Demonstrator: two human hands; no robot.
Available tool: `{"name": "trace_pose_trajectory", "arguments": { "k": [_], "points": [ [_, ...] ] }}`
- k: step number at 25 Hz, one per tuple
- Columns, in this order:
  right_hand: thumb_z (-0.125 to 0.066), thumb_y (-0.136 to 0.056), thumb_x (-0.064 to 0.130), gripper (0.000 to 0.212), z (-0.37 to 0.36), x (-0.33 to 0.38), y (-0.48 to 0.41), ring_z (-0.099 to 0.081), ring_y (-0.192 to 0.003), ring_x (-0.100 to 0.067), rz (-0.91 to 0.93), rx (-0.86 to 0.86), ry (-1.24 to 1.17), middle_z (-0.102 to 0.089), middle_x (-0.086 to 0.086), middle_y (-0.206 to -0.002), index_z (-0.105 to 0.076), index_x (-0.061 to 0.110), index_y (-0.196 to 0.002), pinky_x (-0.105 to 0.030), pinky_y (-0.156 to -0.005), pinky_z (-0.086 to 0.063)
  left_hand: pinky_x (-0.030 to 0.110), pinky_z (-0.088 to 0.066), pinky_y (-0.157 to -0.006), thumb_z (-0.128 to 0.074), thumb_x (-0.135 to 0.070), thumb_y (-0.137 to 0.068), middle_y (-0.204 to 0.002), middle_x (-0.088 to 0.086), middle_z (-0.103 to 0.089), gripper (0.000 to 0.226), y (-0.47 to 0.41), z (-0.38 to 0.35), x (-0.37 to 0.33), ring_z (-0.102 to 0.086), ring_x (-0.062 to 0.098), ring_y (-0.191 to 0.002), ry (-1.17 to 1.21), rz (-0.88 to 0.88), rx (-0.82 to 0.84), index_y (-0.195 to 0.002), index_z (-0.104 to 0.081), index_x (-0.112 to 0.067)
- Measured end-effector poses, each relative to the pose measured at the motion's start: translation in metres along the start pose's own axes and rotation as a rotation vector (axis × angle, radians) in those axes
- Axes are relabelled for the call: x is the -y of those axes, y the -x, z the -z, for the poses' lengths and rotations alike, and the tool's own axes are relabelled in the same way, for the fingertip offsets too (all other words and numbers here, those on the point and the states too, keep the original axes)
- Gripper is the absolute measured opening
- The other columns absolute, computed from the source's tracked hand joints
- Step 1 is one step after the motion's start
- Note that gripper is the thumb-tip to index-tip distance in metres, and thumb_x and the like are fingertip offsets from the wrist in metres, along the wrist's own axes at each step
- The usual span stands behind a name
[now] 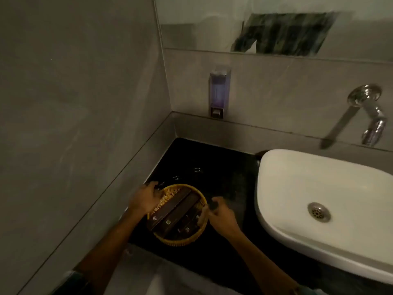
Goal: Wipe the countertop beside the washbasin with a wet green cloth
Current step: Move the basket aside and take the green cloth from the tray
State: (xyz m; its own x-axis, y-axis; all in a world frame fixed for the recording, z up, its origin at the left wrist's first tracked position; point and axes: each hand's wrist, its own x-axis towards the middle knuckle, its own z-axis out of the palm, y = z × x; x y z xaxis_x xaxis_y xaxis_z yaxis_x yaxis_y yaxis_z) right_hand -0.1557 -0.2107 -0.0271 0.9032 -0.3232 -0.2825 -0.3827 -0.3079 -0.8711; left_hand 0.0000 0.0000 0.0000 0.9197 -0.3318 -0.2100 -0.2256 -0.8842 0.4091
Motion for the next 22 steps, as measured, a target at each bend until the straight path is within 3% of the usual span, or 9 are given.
{"name": "trace_pose_trajectory", "arguments": {
  "k": [2,5,9,12,15,18,22],
  "points": [
    [-0.053,-0.094,0.035,0.037,-0.013,-0.003,-0.004,-0.066,-0.065,0.005,-0.055,0.023,-0.078,-0.073,0.004,-0.080,-0.043,0.016,-0.126,-0.004,-0.051,-0.046,0.045,-0.050,-0.094,-0.041,-0.036,-0.099,-0.130,0.019,-0.059,0.042,0.001,-0.002,0.015,-0.059,0.036,-0.113,0.066,0.023,0.037,-0.135,-0.045,-0.016],
    [-0.063,-0.090,0.021,0.037,-0.024,-0.006,-0.002,-0.071,-0.080,-0.007,-0.126,0.018,-0.185,-0.070,-0.008,-0.099,-0.045,0.022,-0.122,-0.018,-0.058,-0.056,0.046,-0.052,-0.091,-0.045,-0.031,-0.098,-0.122,0.019,-0.065,0.037,0.008,-0.010,0.027,-0.062,0.036,-0.107,0.204,0.051,0.053,-0.133,-0.048,-0.018],
    [-0.069,-0.083,0.012,0.032,-0.012,-0.015,0.017,-0.072,-0.071,-0.013,-0.132,-0.085,-0.259,-0.072,-0.011,-0.087,-0.055,0.023,-0.109,-0.031,-0.065,-0.061,0.045,-0.056,-0.086,-0.054,-0.031,-0.094,-0.112,0.013,-0.070,0.038,0.025,-0.015,0.025,-0.066,0.031,-0.100,0.283,0.044,0.046,-0.131,-0.051,-0.023],
    [-0.073,-0.077,0.009,0.031,0.014,-0.031,0.044,-0.071,-0.062,-0.012,-0.148,-0.160,-0.252,-0.072,-0.001,-0.069,-0.060,0.028,-0.099,-0.029,-0.057,-0.060,0.042,-0.056,-0.083,-0.061,-0.031,-0.091,-0.100,0.006,-0.068,0.048,0.047,-0.026,0.007,-0.066,0.025,-0.091,0.358,0.038,0.114,-0.135,-0.047,-0.022],
    [-0.072,-0.078,0.013,0.038,0.044,-0.055,0.081,-0.071,-0.070,-0.014,-0.212,-0.243,-0.201,-0.070,-0.001,-0.077,-0.058,0.038,-0.103,-0.023,-0.055,-0.054,0.047,-0.056,-0.088,-0.063,-0.020,-0.089,-0.104,0.008,-0.066,0.051,0.076,-0.049,-0.022,-0.065,0.024,-0.095,0.461,0.002,0.209,-0.137,-0.046,-0.020],
    [-0.069,-0.079,0.013,0.039,0.071,-0.082,0.122,-0.069,-0.068,-0.006,-0.260,-0.362,-0.138,-0.070,0.007,-0.077,-0.059,0.037,-0.108,-0.015,-0.054,-0.050,0.042,-0.059,-0.084,-0.063,-0.021,-0.089,-0.104,0.004,-0.065,0.049,0.107,-0.080,-0.052,-0.065,0.017,-0.091,0.490,-0.077,0.259,-0.136,-0.048,-0.020],
    [-0.069,-0.079,0.015,0.042,0.098,-0.106,0.155,-0.067,-0.074,-0.007,-0.298,-0.384,-0.019,-0.067,0.009,-0.077,-0.057,0.032,-0.115,-0.023,-0.065,-0.053,0.034,-0.057,-0.078,-0.067,-0.011,-0.085,-0.100,0.001,-0.060,0.054,0.131,-0.109,-0.080,-0.060,0.012,-0.083,0.472,-0.147,0.315,-0.135,-0.048,-0.018]
  ]
}}
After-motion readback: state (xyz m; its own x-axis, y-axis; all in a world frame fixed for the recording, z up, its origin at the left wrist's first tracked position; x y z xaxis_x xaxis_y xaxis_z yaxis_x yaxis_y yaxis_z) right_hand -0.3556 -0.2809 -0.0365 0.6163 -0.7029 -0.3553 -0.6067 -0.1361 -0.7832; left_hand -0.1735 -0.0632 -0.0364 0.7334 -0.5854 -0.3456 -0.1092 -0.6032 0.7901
